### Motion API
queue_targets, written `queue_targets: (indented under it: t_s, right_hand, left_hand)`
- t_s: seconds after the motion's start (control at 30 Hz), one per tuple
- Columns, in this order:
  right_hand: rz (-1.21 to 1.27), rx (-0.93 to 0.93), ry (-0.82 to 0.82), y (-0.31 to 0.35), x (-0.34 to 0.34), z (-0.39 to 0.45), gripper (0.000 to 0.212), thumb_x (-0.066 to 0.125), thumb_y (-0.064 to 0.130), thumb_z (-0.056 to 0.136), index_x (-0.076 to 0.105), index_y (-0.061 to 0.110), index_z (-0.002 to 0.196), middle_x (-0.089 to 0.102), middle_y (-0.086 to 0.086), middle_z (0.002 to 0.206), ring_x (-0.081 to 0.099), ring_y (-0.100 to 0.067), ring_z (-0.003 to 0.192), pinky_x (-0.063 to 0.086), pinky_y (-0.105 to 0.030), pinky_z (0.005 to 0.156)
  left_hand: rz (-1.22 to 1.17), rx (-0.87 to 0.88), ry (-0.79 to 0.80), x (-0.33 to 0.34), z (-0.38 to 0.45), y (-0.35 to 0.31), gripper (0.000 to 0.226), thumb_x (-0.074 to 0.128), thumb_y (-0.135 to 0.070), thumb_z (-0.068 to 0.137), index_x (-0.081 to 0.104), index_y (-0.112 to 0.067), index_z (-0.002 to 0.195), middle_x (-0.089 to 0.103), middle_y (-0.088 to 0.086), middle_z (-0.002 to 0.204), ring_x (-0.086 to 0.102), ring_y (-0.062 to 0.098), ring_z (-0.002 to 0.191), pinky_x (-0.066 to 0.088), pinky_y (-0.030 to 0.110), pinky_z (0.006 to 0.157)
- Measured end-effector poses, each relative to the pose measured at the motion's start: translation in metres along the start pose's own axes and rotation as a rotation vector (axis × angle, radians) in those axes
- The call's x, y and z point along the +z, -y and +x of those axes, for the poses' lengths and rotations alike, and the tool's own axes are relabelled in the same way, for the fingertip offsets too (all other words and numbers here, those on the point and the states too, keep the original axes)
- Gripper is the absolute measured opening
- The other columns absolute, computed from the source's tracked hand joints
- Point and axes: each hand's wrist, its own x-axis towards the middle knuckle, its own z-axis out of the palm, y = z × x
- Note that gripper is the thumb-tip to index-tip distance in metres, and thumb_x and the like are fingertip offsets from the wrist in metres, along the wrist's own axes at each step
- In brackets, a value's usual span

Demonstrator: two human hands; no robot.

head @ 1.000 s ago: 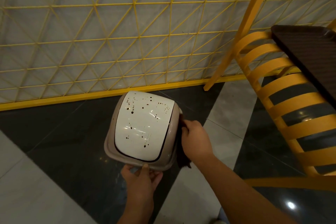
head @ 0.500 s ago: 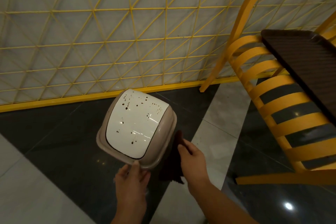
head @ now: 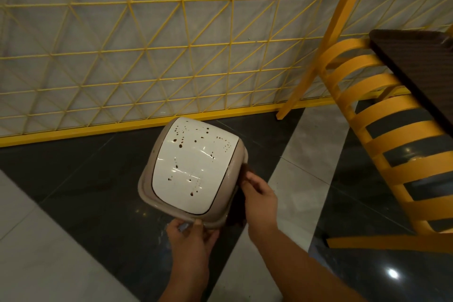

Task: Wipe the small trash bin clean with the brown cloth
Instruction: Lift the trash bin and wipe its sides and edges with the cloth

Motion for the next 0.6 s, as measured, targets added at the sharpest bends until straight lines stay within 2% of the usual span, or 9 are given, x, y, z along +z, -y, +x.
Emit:
queue_targets:
  t_s: [0.07, 0.13, 0.2, 0.3, 0.4, 0.47, 0.57, 0.6]
  right_hand:
    - [-0.048, -0.042, -0.019, 0.015, 0.005, 0.018, 0.023, 0.061, 0.015, 0.089, 0.071, 0.029, 0.104, 0.068, 0.006, 0.107, 0.061, -0.015, 0.101, 0.049, -0.036, 0.094]
    - [-0.07, -0.058, -0.013, 0.026, 0.006, 0.032, 0.022, 0.062, 0.015, 0.088, 0.071, 0.029, 0.103, 0.068, 0.005, 0.108, 0.061, -0.016, 0.102, 0.048, -0.037, 0.095]
    - [-0.073, -0.02, 0.018, 0.029, 0.003, 0.04, 0.019, 0.064, 0.016, 0.086, 0.07, 0.028, 0.1, 0.069, 0.003, 0.104, 0.061, -0.017, 0.099, 0.05, -0.034, 0.087]
    - [-0.048, 0.128, 0.071, 0.028, -0.005, 0.04, 0.013, 0.067, 0.019, 0.084, 0.066, 0.021, 0.097, 0.068, -0.004, 0.098, 0.064, -0.022, 0.092, 0.048, -0.03, 0.065]
    - [-0.069, 0.243, 0.101, 0.026, -0.011, 0.031, 0.014, 0.066, 0.021, 0.083, 0.066, 0.017, 0.096, 0.069, -0.01, 0.097, 0.064, -0.026, 0.09, 0.048, -0.034, 0.067]
    - [-0.081, 0.265, 0.127, 0.018, -0.014, 0.021, 0.017, 0.065, 0.017, 0.082, 0.067, 0.014, 0.099, 0.069, -0.013, 0.098, 0.065, -0.027, 0.089, 0.051, -0.033, 0.066]
    - [0.077, 0.233, 0.095, 0.006, -0.017, 0.004, 0.016, 0.066, 0.015, 0.084, 0.067, 0.018, 0.1, 0.07, -0.009, 0.098, 0.066, -0.025, 0.089, 0.053, -0.031, 0.066]
    - [0.136, 0.204, 0.059, 0.006, -0.017, -0.001, 0.015, 0.065, 0.016, 0.086, 0.067, 0.021, 0.1, 0.07, -0.005, 0.099, 0.065, -0.023, 0.091, 0.052, -0.03, 0.067]
  left_hand:
    - [0.001, 0.006, 0.017, 0.0, 0.002, 0.001, 0.035, 0.046, -0.001, 0.097, 0.039, -0.022, 0.124, 0.054, 0.015, 0.125, 0.06, 0.035, 0.108, 0.051, 0.041, 0.078]
    - [0.009, 0.004, 0.033, -0.001, 0.004, 0.002, 0.037, 0.045, -0.001, 0.098, 0.038, -0.021, 0.128, 0.053, 0.015, 0.127, 0.061, 0.034, 0.107, 0.05, 0.042, 0.082]
    - [0.015, -0.01, 0.052, -0.003, 0.007, 0.002, 0.036, 0.045, -0.001, 0.098, 0.039, -0.022, 0.127, 0.053, 0.014, 0.126, 0.061, 0.033, 0.105, 0.049, 0.042, 0.083]
    - [0.027, -0.022, 0.082, -0.01, 0.011, 0.0, 0.034, 0.045, -0.002, 0.098, 0.039, -0.025, 0.122, 0.054, 0.015, 0.126, 0.062, 0.031, 0.102, 0.049, 0.042, 0.083]
    - [0.042, -0.036, 0.096, -0.019, 0.017, -0.002, 0.033, 0.048, -0.003, 0.097, 0.042, -0.022, 0.122, 0.057, 0.017, 0.126, 0.063, 0.033, 0.104, 0.052, 0.039, 0.077]
    - [0.042, -0.045, 0.098, -0.026, 0.022, -0.004, 0.028, 0.05, -0.005, 0.096, 0.045, -0.022, 0.118, 0.06, 0.021, 0.121, 0.066, 0.031, 0.097, 0.053, 0.036, 0.071]
    - [0.055, -0.046, 0.092, -0.034, 0.029, -0.004, 0.024, 0.05, -0.005, 0.096, 0.046, -0.027, 0.106, 0.062, 0.025, 0.117, 0.067, 0.029, 0.09, 0.054, 0.034, 0.066]
    - [0.061, -0.036, 0.086, -0.035, 0.03, -0.002, 0.027, 0.05, -0.005, 0.096, 0.045, -0.028, 0.11, 0.061, 0.024, 0.119, 0.068, 0.029, 0.09, 0.055, 0.033, 0.063]
